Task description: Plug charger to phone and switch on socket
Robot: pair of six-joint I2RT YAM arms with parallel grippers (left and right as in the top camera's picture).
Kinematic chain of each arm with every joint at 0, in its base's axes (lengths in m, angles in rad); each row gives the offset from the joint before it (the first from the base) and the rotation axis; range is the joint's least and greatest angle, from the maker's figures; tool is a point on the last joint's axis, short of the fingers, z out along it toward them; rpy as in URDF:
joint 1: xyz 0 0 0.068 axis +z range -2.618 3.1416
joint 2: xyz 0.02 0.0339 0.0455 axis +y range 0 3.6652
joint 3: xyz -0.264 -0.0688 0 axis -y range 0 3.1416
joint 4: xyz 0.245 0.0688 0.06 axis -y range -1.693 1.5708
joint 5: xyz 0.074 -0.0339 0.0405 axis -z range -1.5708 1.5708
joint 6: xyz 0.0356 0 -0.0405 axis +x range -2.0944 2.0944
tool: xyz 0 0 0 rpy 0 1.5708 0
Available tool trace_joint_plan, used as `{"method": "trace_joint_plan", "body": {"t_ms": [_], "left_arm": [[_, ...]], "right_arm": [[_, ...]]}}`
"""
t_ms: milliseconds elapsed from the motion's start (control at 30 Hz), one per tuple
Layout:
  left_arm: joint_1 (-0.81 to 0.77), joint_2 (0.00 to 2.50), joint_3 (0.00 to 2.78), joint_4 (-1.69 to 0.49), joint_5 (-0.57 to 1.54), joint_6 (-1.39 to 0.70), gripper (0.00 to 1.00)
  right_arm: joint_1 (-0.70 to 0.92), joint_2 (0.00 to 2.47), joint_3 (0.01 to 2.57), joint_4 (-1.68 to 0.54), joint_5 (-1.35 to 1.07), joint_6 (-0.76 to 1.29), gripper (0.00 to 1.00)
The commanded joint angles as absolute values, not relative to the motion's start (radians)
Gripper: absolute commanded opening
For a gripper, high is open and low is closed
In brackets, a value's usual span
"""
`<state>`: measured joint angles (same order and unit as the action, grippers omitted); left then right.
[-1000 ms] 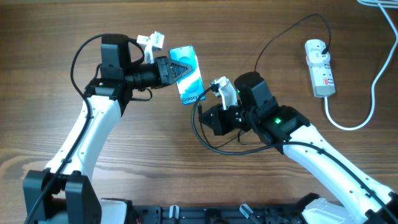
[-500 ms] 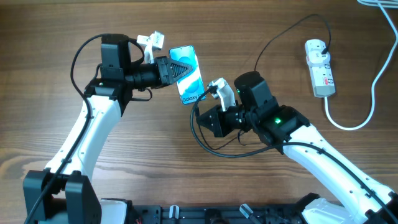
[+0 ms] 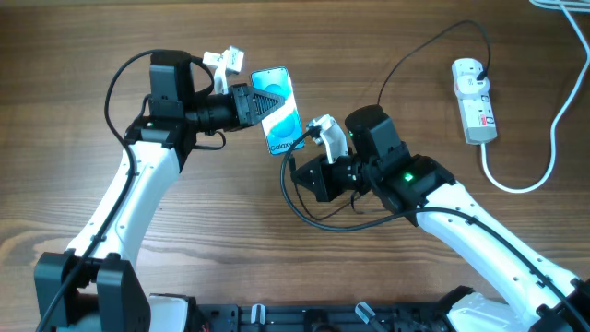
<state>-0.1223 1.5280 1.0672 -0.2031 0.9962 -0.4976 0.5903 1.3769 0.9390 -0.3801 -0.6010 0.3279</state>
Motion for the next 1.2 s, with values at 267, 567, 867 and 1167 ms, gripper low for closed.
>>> {"method": "trace_joint_plan", "body": {"t_ms": [267, 567, 867, 1167], "left_arm": [[-0.116, 1.523, 1.077, -0.199, 1.031, -0.455, 0.04], [-0.116, 1.523, 1.077, -0.199, 1.031, -0.451, 0.04], [-0.116, 1.523, 1.077, -0.204, 1.031, -0.447, 0.04], [-0.116, 1.523, 1.077, -0.255, 1.031, -0.396, 0.04]], "right_arm": [[0.592, 1.404, 0.944, -0.349, -0.603, 0.318, 0.05], [0.593, 1.409, 0.944, -0.322, -0.622, 0.318, 0.05], [0.593, 1.41, 0.944, -0.307, -0.622, 0.318, 0.05], [0.593, 1.41, 0.944, -0.307, -0.628, 0.317, 0.05]]}}
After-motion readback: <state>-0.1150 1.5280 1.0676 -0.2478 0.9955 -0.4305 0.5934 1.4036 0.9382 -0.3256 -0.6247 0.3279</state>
